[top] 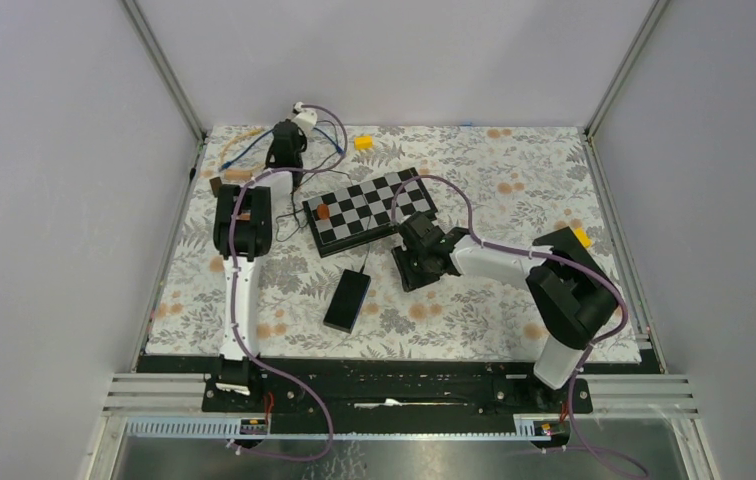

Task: Insert the plug into the switch port
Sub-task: Pick up the connector from the corner of the board.

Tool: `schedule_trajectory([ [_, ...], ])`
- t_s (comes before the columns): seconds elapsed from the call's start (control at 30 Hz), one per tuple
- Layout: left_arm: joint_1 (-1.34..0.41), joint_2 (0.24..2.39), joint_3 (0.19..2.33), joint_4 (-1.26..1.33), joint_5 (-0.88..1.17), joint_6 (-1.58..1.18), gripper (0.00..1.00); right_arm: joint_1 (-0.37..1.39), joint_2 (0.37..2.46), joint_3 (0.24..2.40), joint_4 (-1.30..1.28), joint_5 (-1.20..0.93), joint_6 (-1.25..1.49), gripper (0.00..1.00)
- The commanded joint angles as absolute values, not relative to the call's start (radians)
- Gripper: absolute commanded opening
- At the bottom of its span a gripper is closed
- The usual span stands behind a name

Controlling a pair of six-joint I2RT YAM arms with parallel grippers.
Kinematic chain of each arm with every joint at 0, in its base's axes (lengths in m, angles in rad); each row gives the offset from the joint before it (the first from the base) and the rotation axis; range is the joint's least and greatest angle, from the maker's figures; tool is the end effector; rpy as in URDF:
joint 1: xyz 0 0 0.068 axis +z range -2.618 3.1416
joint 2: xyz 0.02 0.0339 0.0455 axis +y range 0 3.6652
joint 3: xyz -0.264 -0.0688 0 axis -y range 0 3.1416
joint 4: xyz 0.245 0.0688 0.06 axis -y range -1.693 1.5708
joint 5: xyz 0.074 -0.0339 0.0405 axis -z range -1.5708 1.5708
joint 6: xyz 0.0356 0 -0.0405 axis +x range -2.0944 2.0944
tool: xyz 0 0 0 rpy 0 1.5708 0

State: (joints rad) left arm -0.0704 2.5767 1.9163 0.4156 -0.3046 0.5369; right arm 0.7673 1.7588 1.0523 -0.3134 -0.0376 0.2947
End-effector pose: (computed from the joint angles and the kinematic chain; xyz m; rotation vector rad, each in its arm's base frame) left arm 0.5773 -0.0300 0.1258 0.3384 1.8148 0.6046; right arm 0.2524 0.2453 0.1661 -0.6349 2.5765 0.4228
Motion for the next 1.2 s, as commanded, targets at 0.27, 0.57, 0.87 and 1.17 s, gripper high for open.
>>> schedule_trajectory([
  [0.27,-0.223,2.053,1.551,0.341,-0.508,0.402,0.00,0.761,1.457,0.953,-0.289,-0.005,0.305,0.42],
  [0.57,-0.407,1.864,1.559,0.021,-0.607,0.257,0.00,0.761,1.284,0.884,-0.258,0.029,0.315,0.43],
  [0.87,-0.495,1.733,1.673,-0.193,-0.632,0.198,0.00,0.759,1.195,0.850,-0.240,0.121,0.343,0.46],
  [1.17,-0.690,1.750,1.875,-0.233,-0.762,0.268,0.00,0.759,1.078,0.973,-0.349,0.319,0.332,0.48],
])
